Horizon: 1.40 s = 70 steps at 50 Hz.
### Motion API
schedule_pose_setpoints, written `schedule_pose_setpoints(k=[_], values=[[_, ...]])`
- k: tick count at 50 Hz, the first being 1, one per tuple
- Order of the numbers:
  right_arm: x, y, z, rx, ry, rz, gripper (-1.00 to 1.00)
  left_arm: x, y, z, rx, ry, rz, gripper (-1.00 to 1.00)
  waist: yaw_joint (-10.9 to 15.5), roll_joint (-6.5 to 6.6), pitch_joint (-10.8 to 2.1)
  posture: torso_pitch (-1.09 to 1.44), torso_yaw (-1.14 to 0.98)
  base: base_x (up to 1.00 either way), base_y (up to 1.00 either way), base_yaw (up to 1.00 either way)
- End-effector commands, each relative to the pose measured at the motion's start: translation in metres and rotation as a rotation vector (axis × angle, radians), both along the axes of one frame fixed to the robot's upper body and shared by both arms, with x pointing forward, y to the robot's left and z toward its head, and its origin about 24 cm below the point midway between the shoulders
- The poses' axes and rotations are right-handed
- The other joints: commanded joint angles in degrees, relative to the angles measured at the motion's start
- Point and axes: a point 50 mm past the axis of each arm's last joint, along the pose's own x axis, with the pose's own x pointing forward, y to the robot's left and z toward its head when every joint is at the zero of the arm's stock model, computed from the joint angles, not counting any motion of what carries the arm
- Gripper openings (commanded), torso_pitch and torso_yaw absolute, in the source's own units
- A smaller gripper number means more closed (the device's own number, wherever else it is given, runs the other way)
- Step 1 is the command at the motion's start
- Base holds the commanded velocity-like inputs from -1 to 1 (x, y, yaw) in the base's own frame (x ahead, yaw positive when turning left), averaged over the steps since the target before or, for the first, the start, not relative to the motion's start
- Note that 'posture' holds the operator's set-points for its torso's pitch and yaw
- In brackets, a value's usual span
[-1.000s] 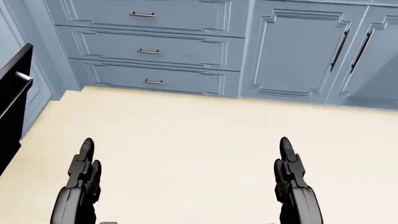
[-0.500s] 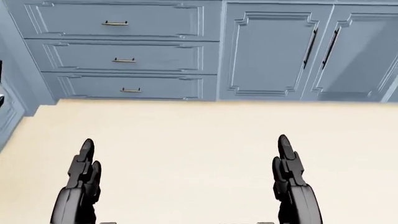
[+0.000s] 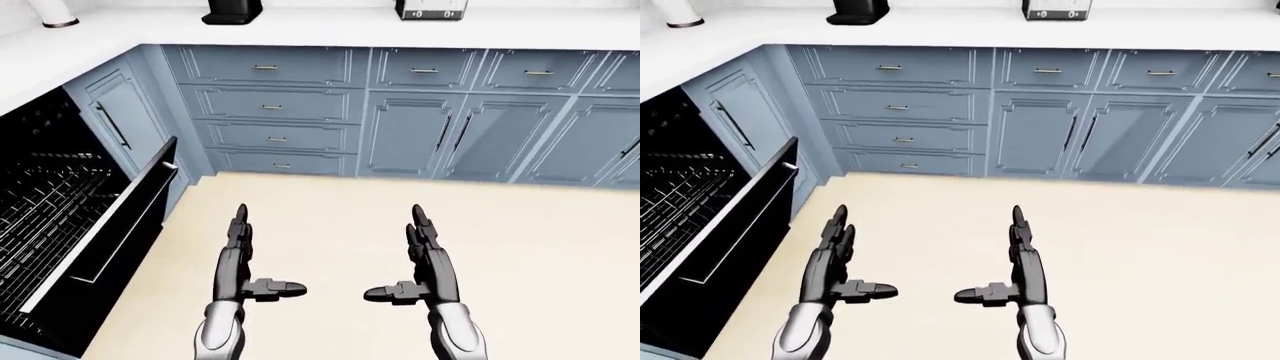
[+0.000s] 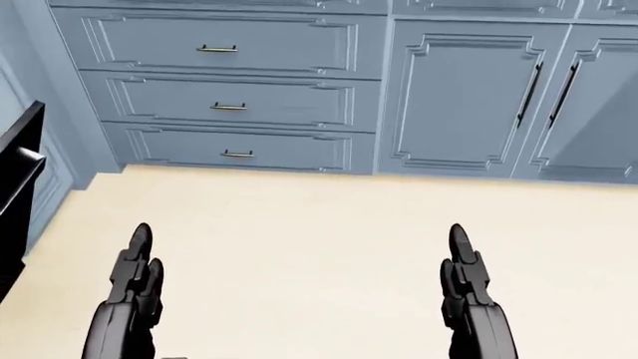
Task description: Close the dishwasher door
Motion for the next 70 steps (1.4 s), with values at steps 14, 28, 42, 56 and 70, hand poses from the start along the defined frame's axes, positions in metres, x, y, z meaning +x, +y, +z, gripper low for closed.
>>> schedule_pose_setpoints(k=[14, 28, 42, 56, 70], values=[[0.005, 0.001, 0.022, 0.0, -0.095, 0.006, 1.0, 0.004, -0.002, 0.017, 0.005, -0.092, -0.011, 1.0, -0.6, 2.73, -0.69, 0.0, 0.0, 0.0, 0.31, 0.0], [0.004, 0.001, 0.022, 0.001, -0.097, 0.006, 1.0, 0.005, -0.001, 0.017, 0.006, -0.091, -0.008, 1.0, 0.0, -0.69, -0.77, 0.0, 0.0, 0.0, 0.27, 0.0], [0.002, 0.0, 0.023, -0.002, -0.097, 0.002, 1.0, 0.003, -0.002, 0.018, 0.007, -0.095, -0.007, 1.0, -0.4, -0.32, -0.63, 0.0, 0.0, 0.0, 0.19, 0.0], [0.002, 0.0, 0.023, 0.002, -0.099, 0.004, 1.0, 0.003, -0.002, 0.018, 0.008, -0.094, -0.009, 1.0, -0.1, -0.21, -0.49, 0.0, 0.0, 0.0, 0.37, 0.0], [0.002, 0.001, 0.026, -0.001, -0.1, 0.006, 1.0, 0.003, -0.002, 0.018, 0.009, -0.094, -0.008, 1.0, -0.8, -0.85, -0.6, 0.0, 0.0, 0.0, 0.36, 0.0]])
